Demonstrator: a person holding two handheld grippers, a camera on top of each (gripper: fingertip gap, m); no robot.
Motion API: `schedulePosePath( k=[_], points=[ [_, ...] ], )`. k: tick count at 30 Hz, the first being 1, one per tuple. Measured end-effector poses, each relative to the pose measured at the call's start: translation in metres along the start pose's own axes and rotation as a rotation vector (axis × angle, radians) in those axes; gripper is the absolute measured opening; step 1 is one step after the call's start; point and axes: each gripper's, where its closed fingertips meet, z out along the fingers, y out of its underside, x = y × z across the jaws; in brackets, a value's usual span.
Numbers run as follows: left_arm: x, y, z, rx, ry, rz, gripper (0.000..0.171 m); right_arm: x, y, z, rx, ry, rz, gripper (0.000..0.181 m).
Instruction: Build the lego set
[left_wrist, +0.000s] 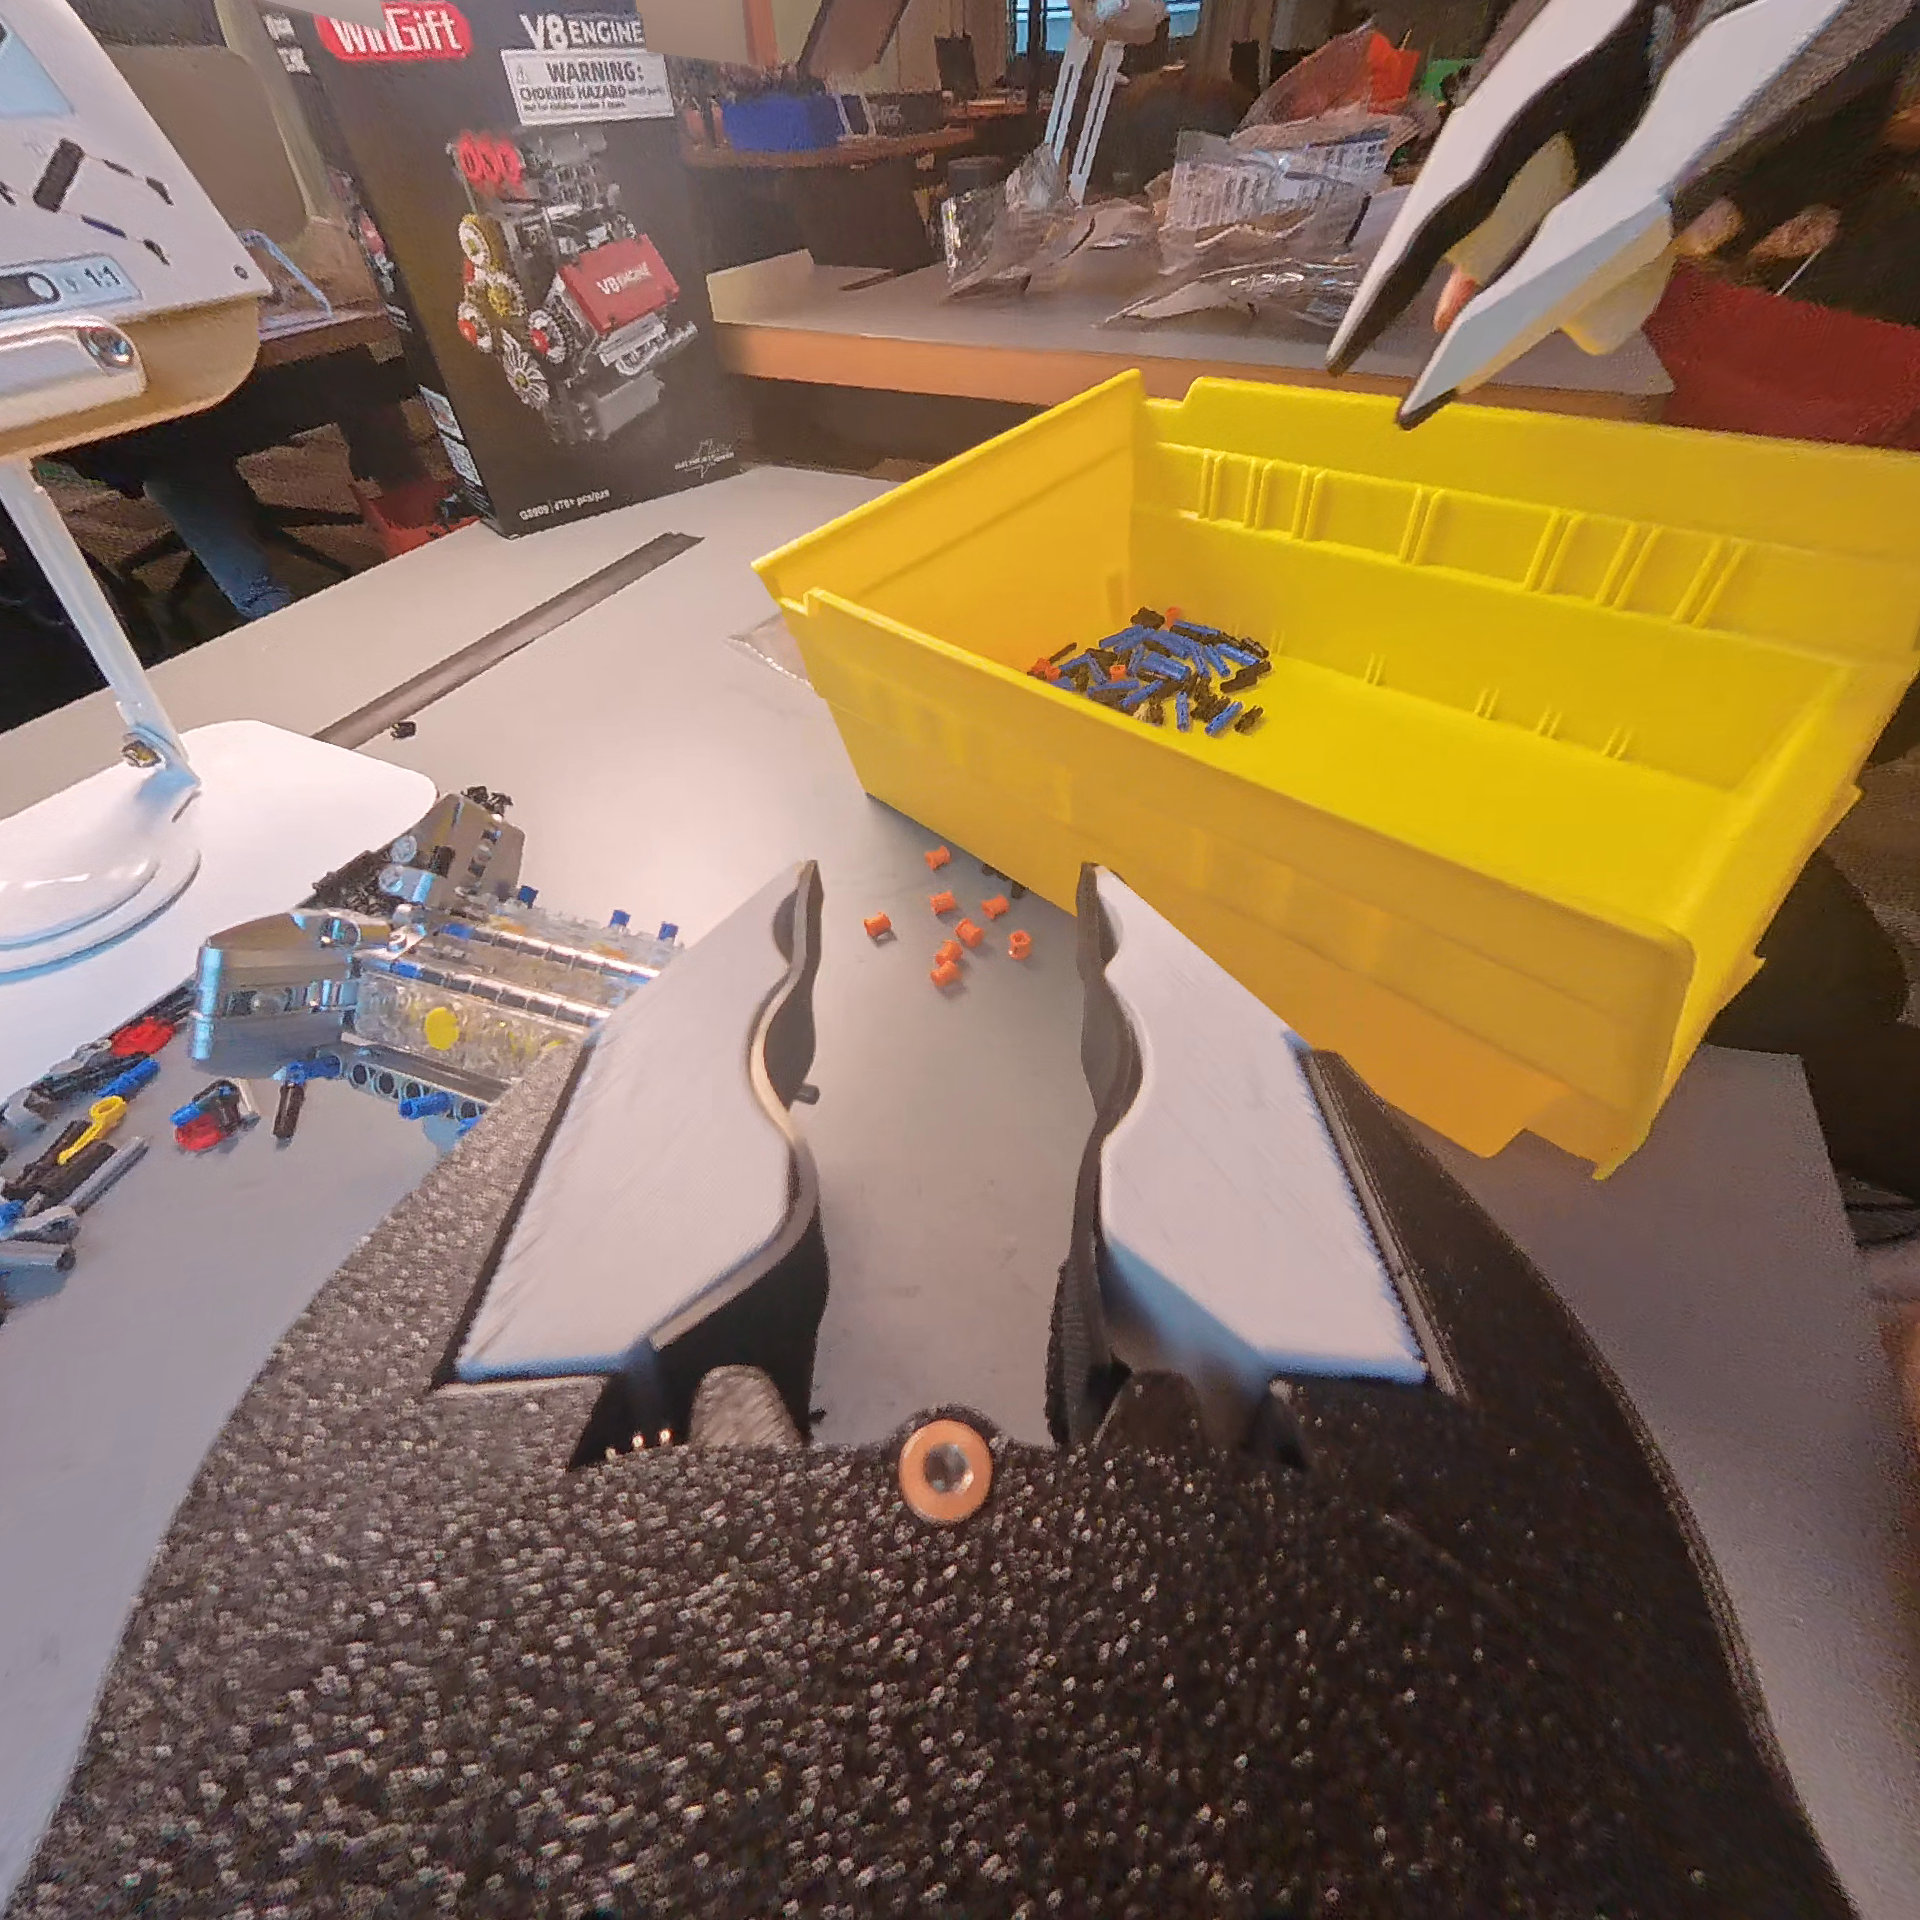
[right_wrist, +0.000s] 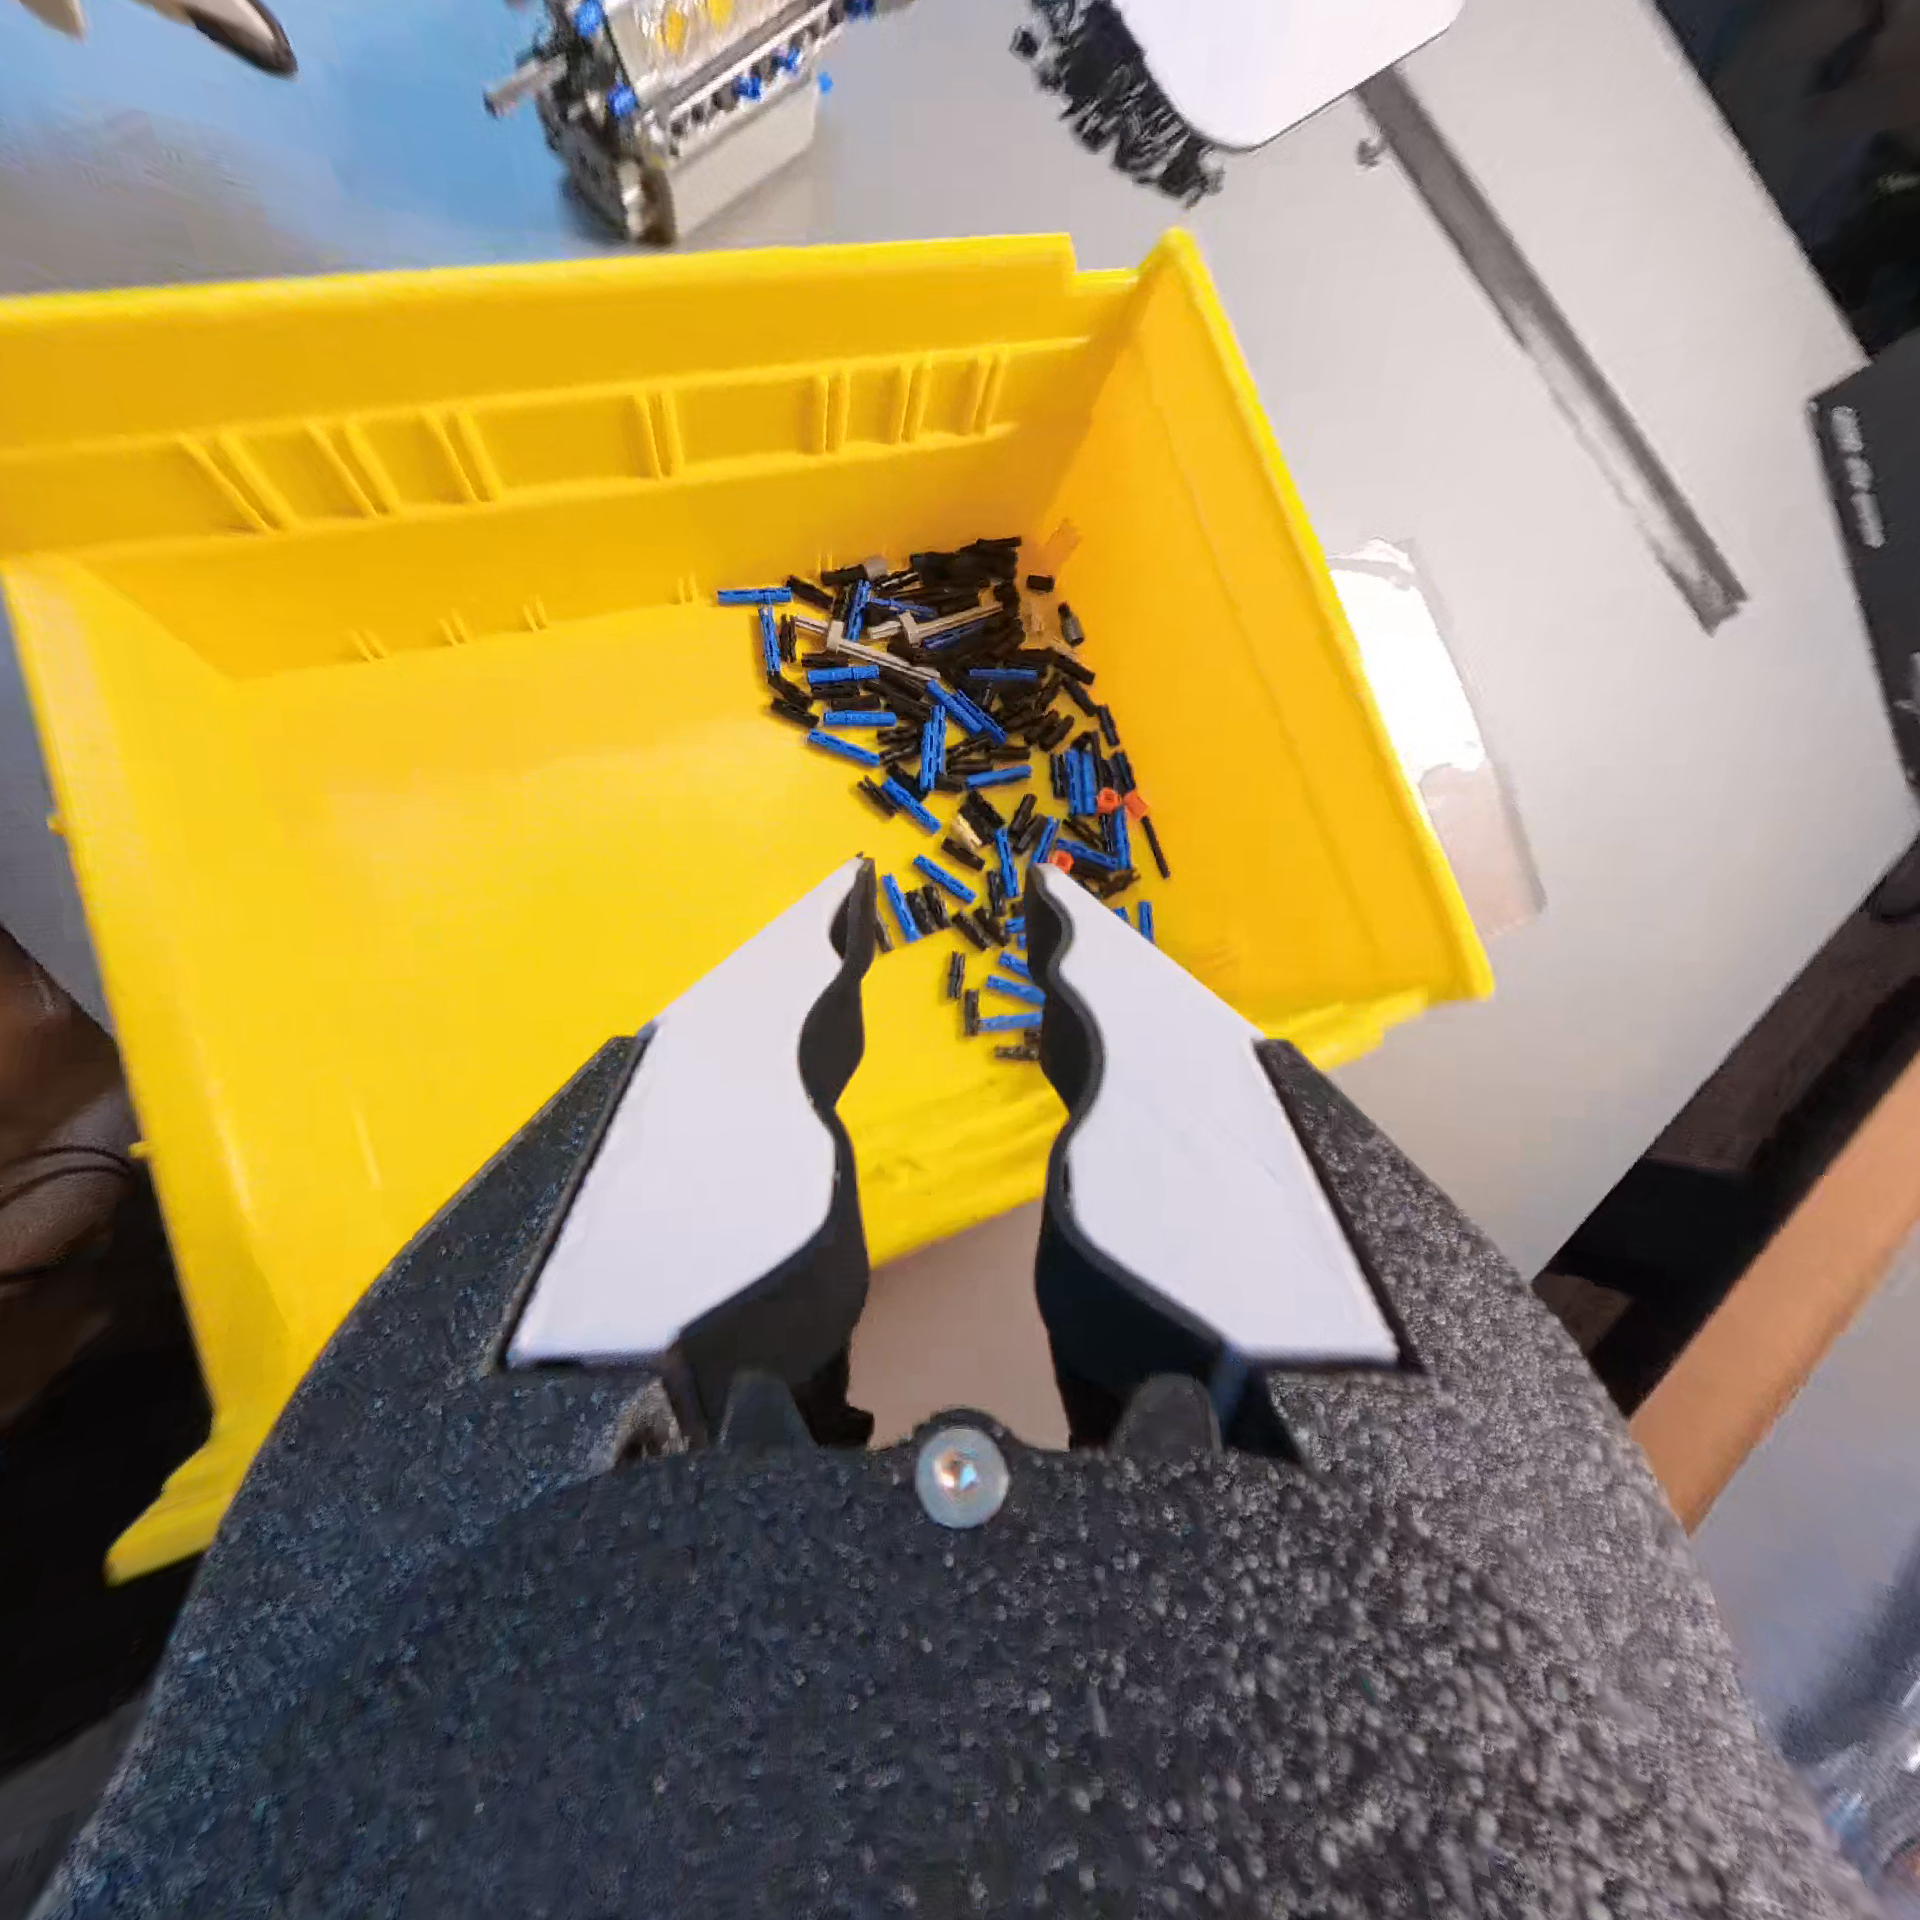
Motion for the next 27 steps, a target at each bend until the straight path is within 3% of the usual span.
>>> schedulePosePath(
  k=[8, 13, 19, 27],
  points=[
    [-0.017, 0.017, 0.0, -0.008, -0.023, -0.049, 0.047, -0.005, 0.005, 0.087, -0.401, -0.264, -0.249, 0.017],
    [-0.016, 0.023, 0.0, -0.015, -0.007, -0.055, 0.047, -0.01, 0.023, 0.123, -0.57, -0.33, -0.303, 0.016],
    [-0.015, 0.025, 0.0, -0.012, 0.013, -0.072, 0.046, -0.012, 0.022, 0.125, -0.567, -0.393, -0.269, 0.0],
    [-0.012, 0.026, 0.001, -0.015, 0.023, -0.067, 0.045, -0.023, 0.019, 0.101, -0.486, -0.481, -0.327, 0.0]
  ],
)
